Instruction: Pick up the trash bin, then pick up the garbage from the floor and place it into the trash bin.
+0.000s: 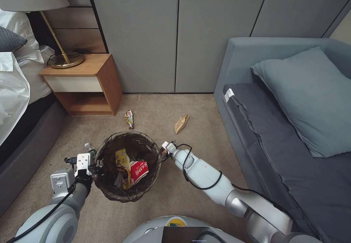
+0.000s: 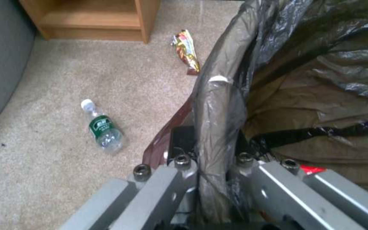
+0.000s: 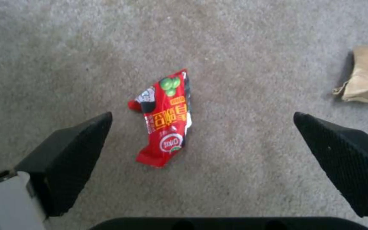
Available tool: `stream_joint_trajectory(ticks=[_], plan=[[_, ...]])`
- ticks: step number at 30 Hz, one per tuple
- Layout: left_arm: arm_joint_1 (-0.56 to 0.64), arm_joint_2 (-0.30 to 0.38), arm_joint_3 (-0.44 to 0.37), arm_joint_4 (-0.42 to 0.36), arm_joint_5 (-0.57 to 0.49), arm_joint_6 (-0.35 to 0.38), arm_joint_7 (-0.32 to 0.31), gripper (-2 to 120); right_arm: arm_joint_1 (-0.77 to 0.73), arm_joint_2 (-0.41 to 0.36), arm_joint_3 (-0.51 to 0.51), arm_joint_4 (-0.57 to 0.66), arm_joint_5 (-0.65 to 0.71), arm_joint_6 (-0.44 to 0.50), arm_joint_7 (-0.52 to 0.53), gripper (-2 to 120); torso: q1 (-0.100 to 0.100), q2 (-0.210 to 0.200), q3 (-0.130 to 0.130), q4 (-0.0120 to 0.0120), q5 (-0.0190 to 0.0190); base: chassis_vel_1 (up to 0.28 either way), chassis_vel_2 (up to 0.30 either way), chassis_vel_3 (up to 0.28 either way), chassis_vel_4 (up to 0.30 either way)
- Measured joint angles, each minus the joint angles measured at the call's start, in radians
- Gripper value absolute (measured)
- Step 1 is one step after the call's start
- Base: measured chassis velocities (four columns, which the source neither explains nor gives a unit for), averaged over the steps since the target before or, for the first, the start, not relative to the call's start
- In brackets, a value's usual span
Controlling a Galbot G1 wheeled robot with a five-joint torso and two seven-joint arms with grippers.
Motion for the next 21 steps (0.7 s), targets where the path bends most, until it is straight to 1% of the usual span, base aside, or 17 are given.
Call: stream_joint_trajectory(ticks=[9, 21], plan=[[0.002, 0.0, 0.0, 0.0, 0.0, 0.0, 0.0, 2, 0.006, 0.044, 0.022, -0.064, -0.045, 0.027, -0.014, 100, 0.0, 0.0, 0.0, 0.0, 0.0, 0.0, 0.0, 0.0, 0.0], [0.0, 0.0, 0.0, 0.0, 0.001, 0.0, 0.0, 2, 0.013, 0.082, 0.044, -0.131, -0.07, 0.071, -0.035, 100, 0.0, 0.0, 0.0, 0.0, 0.0, 0.0, 0.0, 0.0, 0.0]])
